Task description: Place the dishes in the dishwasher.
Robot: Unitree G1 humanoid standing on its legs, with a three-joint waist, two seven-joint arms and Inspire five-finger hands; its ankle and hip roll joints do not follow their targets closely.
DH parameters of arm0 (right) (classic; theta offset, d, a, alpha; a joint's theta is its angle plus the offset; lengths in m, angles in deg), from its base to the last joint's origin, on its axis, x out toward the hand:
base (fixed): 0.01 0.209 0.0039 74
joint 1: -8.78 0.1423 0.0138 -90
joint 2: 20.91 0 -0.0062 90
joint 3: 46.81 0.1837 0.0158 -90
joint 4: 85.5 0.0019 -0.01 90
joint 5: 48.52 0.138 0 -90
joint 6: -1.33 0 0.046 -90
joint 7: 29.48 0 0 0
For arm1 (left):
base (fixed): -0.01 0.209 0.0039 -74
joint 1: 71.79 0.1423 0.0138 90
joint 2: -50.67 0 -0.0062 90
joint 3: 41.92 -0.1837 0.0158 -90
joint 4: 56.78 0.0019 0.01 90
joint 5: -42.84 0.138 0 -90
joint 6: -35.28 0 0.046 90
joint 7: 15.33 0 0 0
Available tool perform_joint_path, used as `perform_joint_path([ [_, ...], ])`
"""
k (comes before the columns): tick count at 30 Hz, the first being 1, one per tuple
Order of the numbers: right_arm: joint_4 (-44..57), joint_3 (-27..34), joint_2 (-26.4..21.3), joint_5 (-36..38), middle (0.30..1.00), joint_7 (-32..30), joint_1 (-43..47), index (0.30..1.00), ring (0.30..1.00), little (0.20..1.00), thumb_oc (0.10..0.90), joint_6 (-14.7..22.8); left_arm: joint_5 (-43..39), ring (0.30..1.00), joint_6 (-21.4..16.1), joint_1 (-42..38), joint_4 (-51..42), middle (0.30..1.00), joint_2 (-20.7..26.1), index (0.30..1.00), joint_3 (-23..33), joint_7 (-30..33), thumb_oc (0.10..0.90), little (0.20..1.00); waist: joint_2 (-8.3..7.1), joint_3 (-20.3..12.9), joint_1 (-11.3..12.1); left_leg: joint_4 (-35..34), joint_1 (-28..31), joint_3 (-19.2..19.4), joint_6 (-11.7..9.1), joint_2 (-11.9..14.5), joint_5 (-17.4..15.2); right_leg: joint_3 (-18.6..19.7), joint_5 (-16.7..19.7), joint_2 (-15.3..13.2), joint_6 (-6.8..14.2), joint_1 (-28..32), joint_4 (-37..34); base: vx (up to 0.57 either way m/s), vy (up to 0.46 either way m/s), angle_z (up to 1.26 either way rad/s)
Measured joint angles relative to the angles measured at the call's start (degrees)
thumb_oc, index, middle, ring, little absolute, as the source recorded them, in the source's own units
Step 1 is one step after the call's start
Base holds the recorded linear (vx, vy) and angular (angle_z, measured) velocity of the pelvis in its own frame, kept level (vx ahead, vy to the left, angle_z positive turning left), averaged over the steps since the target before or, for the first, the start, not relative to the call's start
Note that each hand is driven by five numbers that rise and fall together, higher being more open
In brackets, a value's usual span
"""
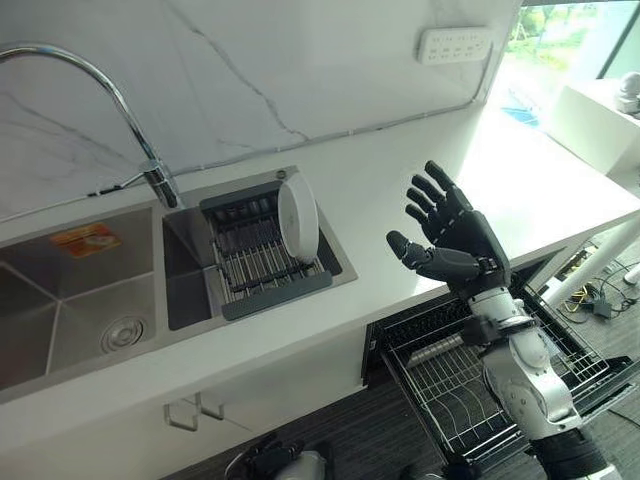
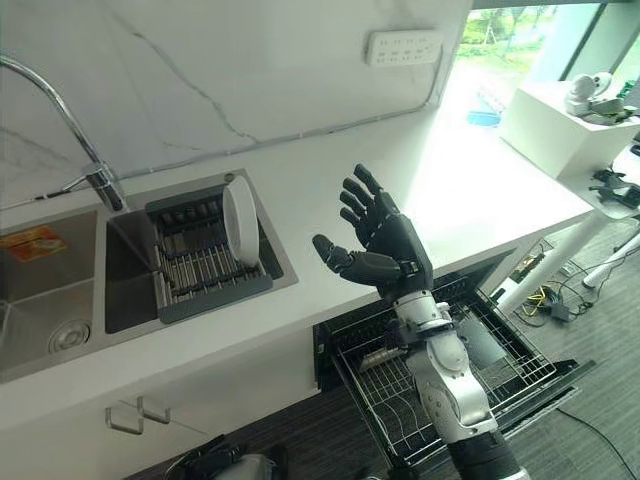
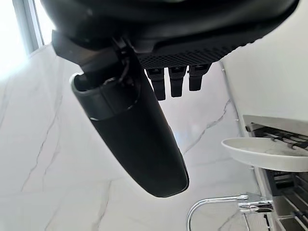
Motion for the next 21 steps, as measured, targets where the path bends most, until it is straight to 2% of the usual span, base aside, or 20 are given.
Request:
perform_joint_path([
  [6, -4.84, -0.62, -0.31, -2.22, 0.900, -3.98, 10.91, 0.900, 0.900, 0.900, 0.800, -1.76, 0.49, 0.900, 0.24, -0.71, 0.10, 0.900, -0.21, 0.900, -0.20, -1.21, 0.800, 0.900, 0.08, -0.75, 3.53, 0.95, -0.79, -2.11, 0.52, -1.45, -0.20, -2.69, -0.25, -1.58, 0.37, 1.33, 0.58, 0.05, 0.063, 0.24],
  [13, -10.76, -1.51, -0.31, -2.20, 0.900, -6.28, 13.25, 0.900, 0.900, 0.900, 0.800, -4.99, 0.69, 0.900, 0.30, -0.87, 0.10, 0.900, -0.01, 0.900, -0.13, -1.61, 0.800, 0.900, -0.17, -1.13, 5.73, 1.76, -1.05, -3.41, 1.08, -2.40, -0.61, -4.42, -0.43, -2.44, 0.78, 2.60, 0.34, 0.05, 0.036, 0.13],
  [15, -14.04, -2.50, -0.24, -2.19, 0.900, -7.53, 16.92, 0.900, 0.900, 0.900, 0.800, -6.14, 1.03, 0.900, 0.29, -0.95, 0.07, 0.900, 0.22, 0.900, -0.13, -2.23, 0.800, 0.900, -0.36, -1.25, 6.02, 1.80, -1.07, -3.85, 1.05, -2.42, -0.57, -4.96, -0.42, -2.43, 0.80, 2.77, 0.23, 0.05, 0.036, 0.13],
  [21, -22.46, -2.46, 0.76, -2.15, 0.900, -10.74, 20.80, 0.900, 0.900, 0.900, 0.800, -6.48, 2.08, 0.900, 0.33, -1.18, -0.39, 0.900, 0.25, 0.900, -0.26, -2.56, 0.800, 0.900, -0.46, -1.31, 8.78, 1.83, -1.35, -5.96, 1.17, -3.66, -0.65, -7.20, -0.75, -3.03, 1.52, 4.36, -0.05, 0.06, 0.038, 0.20],
])
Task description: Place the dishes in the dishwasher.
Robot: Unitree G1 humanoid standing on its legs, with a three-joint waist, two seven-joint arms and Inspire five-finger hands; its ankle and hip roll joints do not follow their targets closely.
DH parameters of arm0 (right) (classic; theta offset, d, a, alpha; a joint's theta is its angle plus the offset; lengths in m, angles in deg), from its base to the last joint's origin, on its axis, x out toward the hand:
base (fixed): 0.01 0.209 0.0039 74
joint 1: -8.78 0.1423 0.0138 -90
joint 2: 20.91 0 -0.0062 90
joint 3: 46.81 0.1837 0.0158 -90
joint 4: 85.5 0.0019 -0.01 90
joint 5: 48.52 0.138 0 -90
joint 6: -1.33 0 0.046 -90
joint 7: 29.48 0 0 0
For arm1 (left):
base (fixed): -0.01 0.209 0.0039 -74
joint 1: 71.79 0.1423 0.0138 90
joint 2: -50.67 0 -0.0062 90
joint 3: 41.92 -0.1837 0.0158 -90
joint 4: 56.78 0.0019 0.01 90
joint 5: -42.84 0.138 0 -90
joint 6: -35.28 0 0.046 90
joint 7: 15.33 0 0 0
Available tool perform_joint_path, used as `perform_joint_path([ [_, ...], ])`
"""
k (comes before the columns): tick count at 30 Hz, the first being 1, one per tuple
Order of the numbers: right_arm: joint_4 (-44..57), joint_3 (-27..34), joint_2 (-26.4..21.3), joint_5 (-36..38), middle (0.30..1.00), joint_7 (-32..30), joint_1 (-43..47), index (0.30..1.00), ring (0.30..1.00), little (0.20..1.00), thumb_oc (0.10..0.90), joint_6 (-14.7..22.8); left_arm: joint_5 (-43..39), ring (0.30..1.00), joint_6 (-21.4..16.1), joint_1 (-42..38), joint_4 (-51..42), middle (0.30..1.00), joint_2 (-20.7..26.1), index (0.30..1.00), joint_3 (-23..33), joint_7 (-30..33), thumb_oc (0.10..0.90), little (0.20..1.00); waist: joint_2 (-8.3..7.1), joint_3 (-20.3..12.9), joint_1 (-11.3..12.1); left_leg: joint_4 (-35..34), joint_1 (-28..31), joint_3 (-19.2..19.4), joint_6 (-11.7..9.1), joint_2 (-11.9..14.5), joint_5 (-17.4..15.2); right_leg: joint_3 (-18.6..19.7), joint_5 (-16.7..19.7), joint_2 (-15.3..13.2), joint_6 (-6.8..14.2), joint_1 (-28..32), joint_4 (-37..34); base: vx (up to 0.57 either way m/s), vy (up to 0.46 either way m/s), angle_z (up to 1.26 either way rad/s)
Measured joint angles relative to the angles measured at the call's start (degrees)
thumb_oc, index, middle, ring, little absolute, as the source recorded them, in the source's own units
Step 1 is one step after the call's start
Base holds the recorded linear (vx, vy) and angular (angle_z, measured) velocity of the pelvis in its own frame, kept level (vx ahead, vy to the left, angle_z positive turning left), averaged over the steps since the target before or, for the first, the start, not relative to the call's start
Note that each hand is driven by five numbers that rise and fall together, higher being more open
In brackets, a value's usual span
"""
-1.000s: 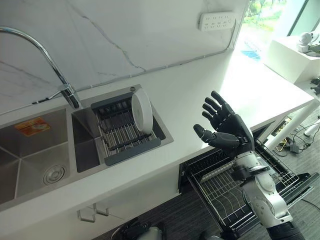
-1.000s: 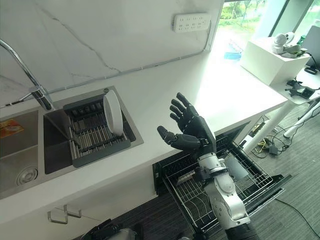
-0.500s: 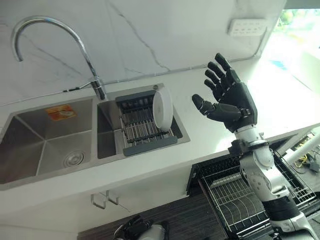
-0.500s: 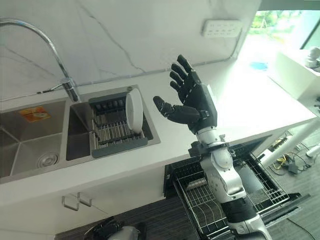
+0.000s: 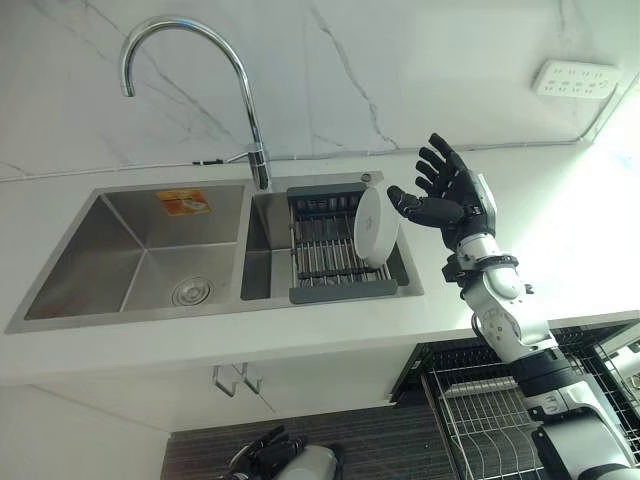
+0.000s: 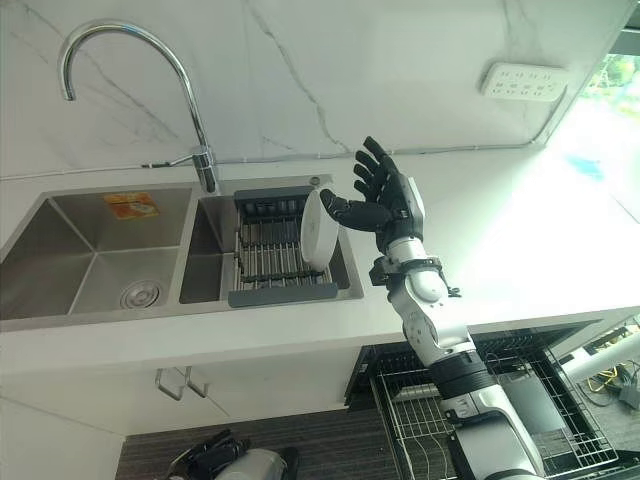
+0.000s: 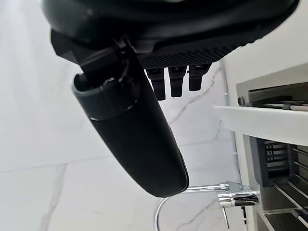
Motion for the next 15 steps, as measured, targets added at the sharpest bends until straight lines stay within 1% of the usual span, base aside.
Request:
perform_joint_path([
  [3, -0.62, 0.10, -0.02, 0.10, 0.900, -0.73, 0.11, 0.900, 0.900, 0.900, 0.800, -0.08, 0.18, 0.900, 0.00, -0.06, -0.26, 0.900, 0.07, 0.900, -0.32, -0.05, 0.800, 0.900, 0.01, 0.00, 0.21, 0.00, 0.00, -1.01, 0.07, -0.63, 0.07, -1.01, -0.25, -0.48, 0.34, 0.29, 0.00, 0.03, 0.027, 0.21],
  [8, -0.69, 0.10, -0.01, 0.16, 0.900, -1.06, 0.11, 0.900, 0.900, 0.900, 0.800, -0.18, 0.18, 0.900, 0.00, -0.09, -0.27, 0.900, 0.15, 0.900, -0.33, -0.06, 0.800, 0.900, 0.13, 0.05, 0.13, -0.02, -0.23, -1.34, 0.19, -0.63, 0.18, -1.39, -0.26, -0.34, 0.38, 0.29, -0.16, 0.00, 0.006, 0.03],
  [11, -3.09, 0.12, 0.02, 0.15, 0.900, -1.10, 0.16, 0.900, 0.900, 0.900, 0.800, -0.18, 0.33, 0.900, 0.00, -0.10, -0.28, 0.900, 0.16, 0.900, -0.34, -0.17, 0.800, 0.900, 0.28, 0.05, 0.19, -0.13, -0.22, -1.58, 0.09, -0.65, 0.14, -1.53, -0.41, -0.32, 0.39, 0.40, -0.22, 0.01, 0.012, 0.03],
  [15, -5.96, 0.05, 0.68, 0.15, 0.900, -1.85, 0.16, 0.900, 0.900, 0.900, 0.800, -0.43, 0.34, 0.900, 0.06, -0.10, -0.26, 0.900, 0.17, 0.900, -0.35, -1.03, 0.800, 0.900, 0.94, 0.22, 0.17, -0.13, -0.41, -1.68, 0.06, -0.66, 0.16, -1.59, -0.46, -0.32, 0.39, 0.37, -0.32, 0.00, 0.005, 0.01],
])
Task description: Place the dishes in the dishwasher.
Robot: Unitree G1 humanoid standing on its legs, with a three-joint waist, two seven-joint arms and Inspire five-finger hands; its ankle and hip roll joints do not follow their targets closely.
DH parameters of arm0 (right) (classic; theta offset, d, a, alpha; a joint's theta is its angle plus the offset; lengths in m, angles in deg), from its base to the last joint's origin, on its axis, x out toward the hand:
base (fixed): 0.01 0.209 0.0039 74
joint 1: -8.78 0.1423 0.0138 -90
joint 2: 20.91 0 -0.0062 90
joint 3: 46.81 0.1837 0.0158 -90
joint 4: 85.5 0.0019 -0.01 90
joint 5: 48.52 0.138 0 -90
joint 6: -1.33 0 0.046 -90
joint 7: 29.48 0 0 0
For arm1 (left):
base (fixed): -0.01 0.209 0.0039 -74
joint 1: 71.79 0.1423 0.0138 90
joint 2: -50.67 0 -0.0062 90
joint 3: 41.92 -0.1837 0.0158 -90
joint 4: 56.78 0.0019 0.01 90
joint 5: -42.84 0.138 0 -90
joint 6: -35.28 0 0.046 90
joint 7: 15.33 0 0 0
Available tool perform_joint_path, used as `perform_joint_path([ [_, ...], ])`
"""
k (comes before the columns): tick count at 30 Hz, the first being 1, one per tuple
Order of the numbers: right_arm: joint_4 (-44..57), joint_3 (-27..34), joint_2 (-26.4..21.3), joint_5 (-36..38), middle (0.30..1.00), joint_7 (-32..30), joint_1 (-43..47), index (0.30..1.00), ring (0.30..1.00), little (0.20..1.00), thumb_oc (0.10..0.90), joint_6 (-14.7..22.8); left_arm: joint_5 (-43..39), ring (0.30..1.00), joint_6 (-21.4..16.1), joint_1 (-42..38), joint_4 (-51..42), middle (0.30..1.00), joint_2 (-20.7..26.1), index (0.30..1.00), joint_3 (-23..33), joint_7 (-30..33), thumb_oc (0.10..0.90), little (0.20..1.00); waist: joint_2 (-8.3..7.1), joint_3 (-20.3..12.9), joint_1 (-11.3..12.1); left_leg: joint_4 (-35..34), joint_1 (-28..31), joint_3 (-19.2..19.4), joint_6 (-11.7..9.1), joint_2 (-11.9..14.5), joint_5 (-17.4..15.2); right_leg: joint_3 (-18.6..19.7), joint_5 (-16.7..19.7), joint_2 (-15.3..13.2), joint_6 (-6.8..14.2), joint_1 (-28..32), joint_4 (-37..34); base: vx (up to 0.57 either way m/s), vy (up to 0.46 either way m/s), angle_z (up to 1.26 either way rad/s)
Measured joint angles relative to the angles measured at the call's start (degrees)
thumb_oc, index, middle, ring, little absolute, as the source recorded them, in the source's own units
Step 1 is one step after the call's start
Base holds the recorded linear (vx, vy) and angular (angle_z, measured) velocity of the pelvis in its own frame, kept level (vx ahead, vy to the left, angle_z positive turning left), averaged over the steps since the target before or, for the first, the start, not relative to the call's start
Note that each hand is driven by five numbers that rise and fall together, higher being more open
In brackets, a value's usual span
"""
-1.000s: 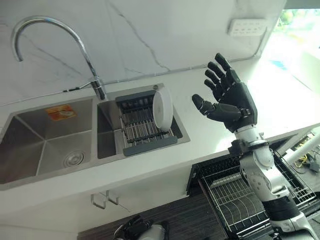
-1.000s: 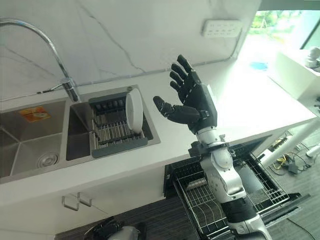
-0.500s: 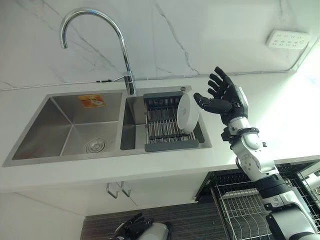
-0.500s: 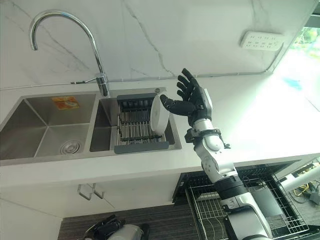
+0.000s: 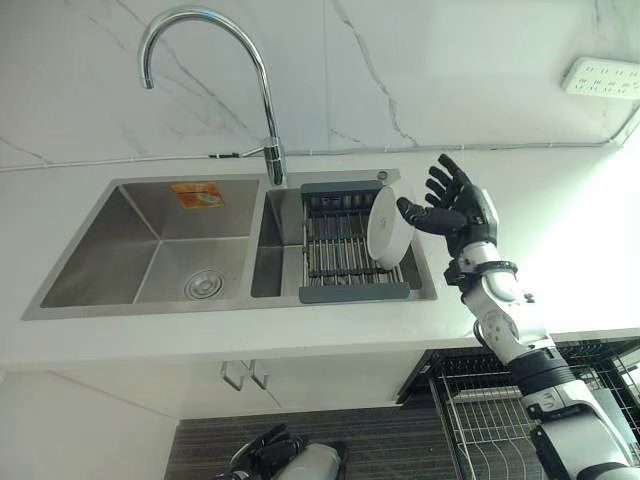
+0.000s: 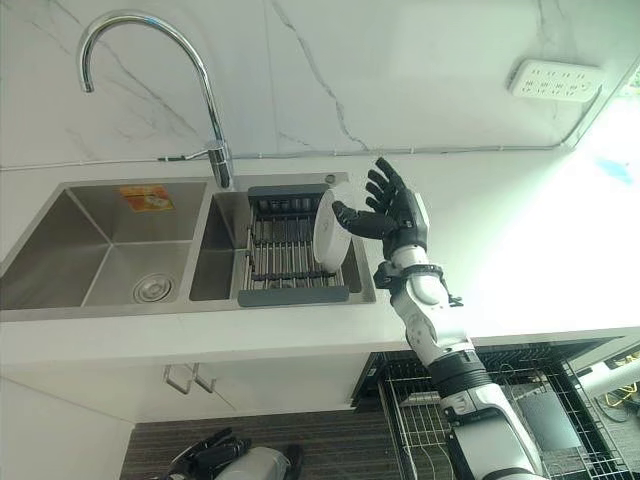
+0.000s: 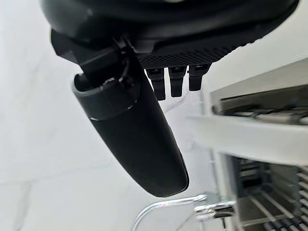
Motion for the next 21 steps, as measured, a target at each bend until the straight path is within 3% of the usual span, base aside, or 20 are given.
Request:
perform_joint_path([
  [6, -0.82, 0.01, -0.01, 0.00, 0.900, -0.48, 0.00, 0.900, 0.900, 0.900, 0.800, 0.00, 0.29, 0.900, 0.09, 0.17, 0.10, 0.900, 0.49, 0.900, -0.03, -0.11, 0.800, 0.900, 1.00, 0.46, -0.01, -0.09, -0.09, -0.13, 0.00, -0.01, 0.00, -0.15, -0.04, 0.04, 0.06, 0.00, -0.04, 0.00, 0.000, 0.00],
  [21, -0.92, -0.57, 3.19, 0.04, 0.900, 0.84, 0.00, 0.900, 0.900, 0.900, 0.800, -0.01, 3.14, 0.900, 3.60, 5.00, 3.14, 0.900, 2.73, 0.900, -4.20, 0.22, 0.800, 0.900, 0.15, 2.69, 0.19, -0.07, -0.04, -0.22, 0.04, 0.02, 0.05, -0.29, -0.15, 0.15, 0.07, 0.00, -0.49, 0.00, -0.007, 0.00],
])
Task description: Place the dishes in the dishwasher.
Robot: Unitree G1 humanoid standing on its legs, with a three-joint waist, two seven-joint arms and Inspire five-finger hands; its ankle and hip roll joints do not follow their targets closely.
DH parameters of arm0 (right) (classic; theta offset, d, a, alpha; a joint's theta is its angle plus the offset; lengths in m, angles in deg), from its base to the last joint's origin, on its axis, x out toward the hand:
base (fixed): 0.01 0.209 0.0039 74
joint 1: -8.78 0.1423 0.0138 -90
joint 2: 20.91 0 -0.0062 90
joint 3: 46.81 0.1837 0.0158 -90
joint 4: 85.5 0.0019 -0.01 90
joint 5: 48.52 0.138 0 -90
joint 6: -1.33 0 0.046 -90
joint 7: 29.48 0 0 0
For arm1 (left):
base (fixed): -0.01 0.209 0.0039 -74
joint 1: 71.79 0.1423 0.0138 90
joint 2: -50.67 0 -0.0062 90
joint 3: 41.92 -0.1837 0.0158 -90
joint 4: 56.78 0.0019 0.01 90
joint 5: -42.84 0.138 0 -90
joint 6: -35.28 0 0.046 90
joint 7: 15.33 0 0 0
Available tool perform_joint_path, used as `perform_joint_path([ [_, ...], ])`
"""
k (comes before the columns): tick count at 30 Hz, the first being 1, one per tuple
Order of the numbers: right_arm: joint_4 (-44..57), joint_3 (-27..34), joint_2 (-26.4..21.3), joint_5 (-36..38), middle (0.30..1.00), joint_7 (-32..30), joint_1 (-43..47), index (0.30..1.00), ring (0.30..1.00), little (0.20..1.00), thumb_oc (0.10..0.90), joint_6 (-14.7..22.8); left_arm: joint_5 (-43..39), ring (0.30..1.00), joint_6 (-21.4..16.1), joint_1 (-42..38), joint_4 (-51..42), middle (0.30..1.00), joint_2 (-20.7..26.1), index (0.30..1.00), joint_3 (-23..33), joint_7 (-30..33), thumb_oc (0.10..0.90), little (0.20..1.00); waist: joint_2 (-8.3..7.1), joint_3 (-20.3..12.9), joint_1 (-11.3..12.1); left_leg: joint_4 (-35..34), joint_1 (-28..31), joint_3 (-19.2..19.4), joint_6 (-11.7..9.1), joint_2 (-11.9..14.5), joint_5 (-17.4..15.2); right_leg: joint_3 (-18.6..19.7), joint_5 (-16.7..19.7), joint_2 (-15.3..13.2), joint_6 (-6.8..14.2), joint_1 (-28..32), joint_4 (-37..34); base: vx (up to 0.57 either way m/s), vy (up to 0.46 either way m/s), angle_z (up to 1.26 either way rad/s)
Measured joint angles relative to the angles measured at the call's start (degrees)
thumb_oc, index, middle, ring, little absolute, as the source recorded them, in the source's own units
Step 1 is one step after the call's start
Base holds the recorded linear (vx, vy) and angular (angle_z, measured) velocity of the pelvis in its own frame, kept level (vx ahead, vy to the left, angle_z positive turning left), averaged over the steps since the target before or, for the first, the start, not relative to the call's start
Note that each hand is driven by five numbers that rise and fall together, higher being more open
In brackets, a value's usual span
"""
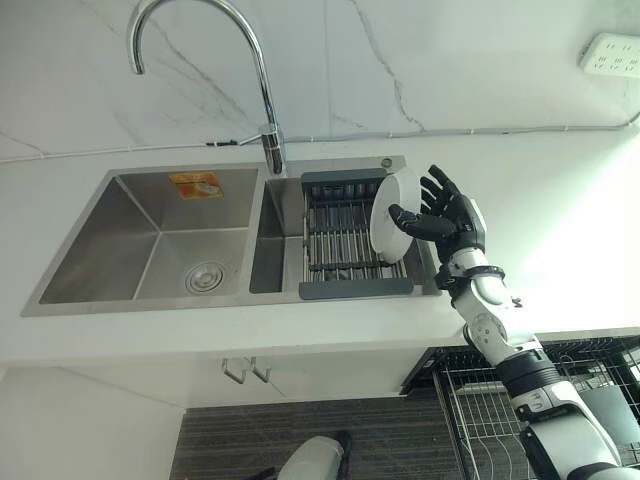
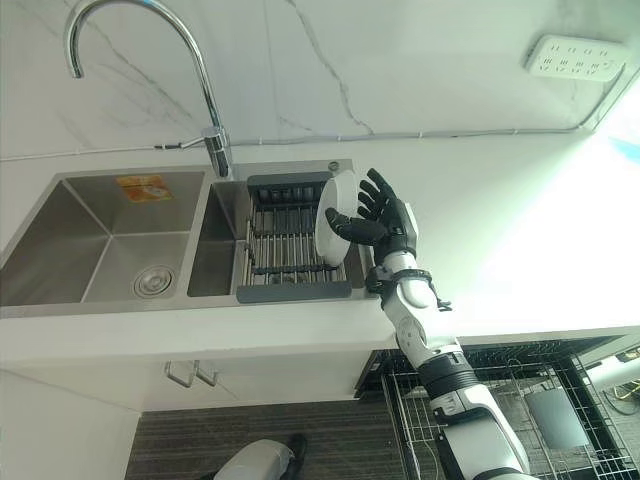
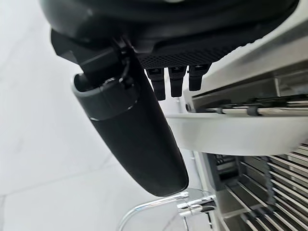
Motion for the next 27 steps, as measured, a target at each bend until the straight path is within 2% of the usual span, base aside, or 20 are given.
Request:
perform_joint_path([
  [6, 0.00, -0.03, 0.68, 0.01, 0.900, 0.17, 0.00, 0.900, 0.900, 0.900, 0.800, -0.08, 1.21, 0.900, 0.35, 1.57, 0.14, 0.900, -0.32, 0.900, -1.41, -0.15, 0.800, 0.900, -0.10, 0.09, 0.29, 0.00, 0.02, -0.01, -0.02, 0.01, -0.02, 0.03, -0.02, 0.00, -0.04, -0.02, 0.03, 0.00, 0.000, 0.00],
  [11, -1.80, -0.05, 0.77, -0.08, 0.900, -0.05, 0.00, 0.900, 0.900, 0.900, 0.800, -3.52, 1.20, 0.900, 0.41, 1.39, -0.31, 0.900, -0.33, 0.900, -1.44, -0.15, 0.800, 0.900, -0.07, 0.11, 0.25, 0.01, 0.16, 0.06, -0.02, 0.01, -0.02, 0.22, -0.01, -0.02, -0.05, -0.02, 0.17, 0.00, 0.000, 0.00],
  [12, -2.47, 0.07, 0.78, -0.22, 0.580, 0.03, 0.00, 0.580, 0.580, 0.580, 0.587, -3.54, 1.20, 0.900, 0.43, 1.38, -0.34, 0.900, -0.33, 0.900, -1.44, -0.15, 0.800, 0.900, -0.07, 0.11, 0.20, 0.02, 0.17, 0.07, -0.02, 0.00, -0.02, 0.25, -0.02, -0.03, -0.05, -0.02, 0.21, 0.00, 0.000, 0.00],
  [13, -2.49, 0.11, 0.75, -0.29, 0.300, 0.17, 0.08, 0.300, 0.300, 0.300, 0.400, -3.72, 1.20, 0.900, 0.50, 1.38, -0.33, 0.900, -0.32, 0.900, -1.42, -0.12, 0.800, 0.900, -0.07, 0.11, 0.15, 0.01, 0.21, 0.06, -0.02, 0.01, -0.02, 0.28, -0.02, -0.04, -0.06, -0.02, 0.25, 0.00, 0.000, 0.00],
  [17, -4.08, -0.16, 0.58, -3.77, 0.300, 0.75, 1.29, 0.300, 0.300, 0.300, 0.400, -4.49, 1.20, 0.900, 0.93, 1.39, -0.32, 0.900, -0.33, 0.900, -1.46, -0.12, 0.800, 0.900, -0.07, 0.10, 0.24, 0.05, 0.26, 0.04, -0.02, 0.01, -0.02, 0.31, -0.03, -0.08, -0.08, -0.02, 0.43, 0.00, 0.000, 0.00],
  [22, -4.77, -0.34, 0.60, -4.17, 0.300, 1.39, 2.17, 0.300, 0.300, 0.300, 0.400, -6.12, 1.20, 0.900, 1.12, 1.32, -0.33, 0.900, -0.32, 0.900, -1.51, -0.12, 0.800, 0.900, -0.07, 0.10, 0.43, 0.06, 0.25, -0.02, -0.07, 0.00, 0.02, 0.31, -0.05, -0.12, -0.11, -0.06, 0.60, 0.00, 0.000, 0.00],
  [27, -4.68, -1.63, 0.27, -4.72, 0.300, 1.89, 2.20, 0.300, 0.300, 0.300, 0.400, -6.25, 1.20, 0.900, 1.40, 1.35, -0.44, 0.900, -0.29, 0.900, -1.51, -0.14, 0.800, 0.900, -0.07, 0.10, 0.96, 0.08, 0.27, -0.02, -0.09, 0.00, 0.07, 0.31, -0.04, -0.15, -0.11, -0.06, 0.70, 0.00, 0.000, 0.00],
])
